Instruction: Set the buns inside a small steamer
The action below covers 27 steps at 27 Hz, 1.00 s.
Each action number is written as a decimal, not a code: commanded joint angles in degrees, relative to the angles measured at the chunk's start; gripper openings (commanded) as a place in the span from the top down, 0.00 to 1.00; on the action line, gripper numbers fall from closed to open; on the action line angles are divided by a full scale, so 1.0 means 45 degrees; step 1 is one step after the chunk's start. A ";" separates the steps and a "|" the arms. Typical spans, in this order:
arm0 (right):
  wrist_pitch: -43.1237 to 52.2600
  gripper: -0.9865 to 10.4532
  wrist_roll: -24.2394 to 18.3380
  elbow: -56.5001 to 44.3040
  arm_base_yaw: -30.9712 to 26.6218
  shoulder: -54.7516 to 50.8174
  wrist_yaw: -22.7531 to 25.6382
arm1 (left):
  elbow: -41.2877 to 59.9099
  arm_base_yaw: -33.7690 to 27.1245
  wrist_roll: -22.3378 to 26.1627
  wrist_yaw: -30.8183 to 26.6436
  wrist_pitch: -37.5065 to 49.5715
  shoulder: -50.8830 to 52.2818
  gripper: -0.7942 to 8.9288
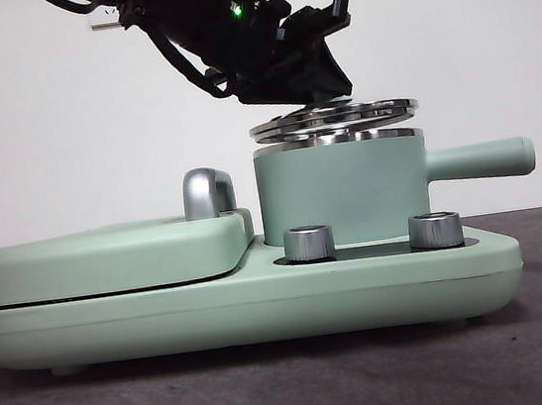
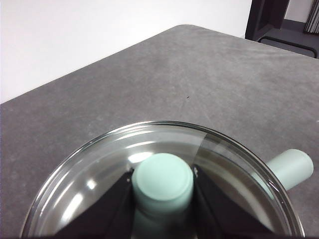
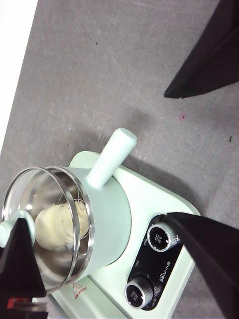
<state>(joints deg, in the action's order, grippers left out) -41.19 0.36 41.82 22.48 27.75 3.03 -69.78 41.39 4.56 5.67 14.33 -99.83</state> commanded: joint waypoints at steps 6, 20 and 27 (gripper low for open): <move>0.0087 0.60 0.0160 0.0083 0.0044 0.0049 0.0000 | -0.0243 0.0092 0.0170 -0.0024 0.0015 -0.0350 0.91; -0.0359 0.60 0.0155 0.0083 0.0044 0.0044 -0.0005 | -0.0243 0.0151 0.0520 -0.0024 0.0141 -0.0801 0.91; -0.0899 0.60 0.0165 0.0083 0.0044 0.0044 -0.0015 | -0.0243 0.0209 0.1413 0.0194 0.0131 -0.0801 0.91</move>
<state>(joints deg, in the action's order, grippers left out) -45.63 0.43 41.82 22.48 27.75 3.03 -69.80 41.54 9.50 5.98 14.81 -101.73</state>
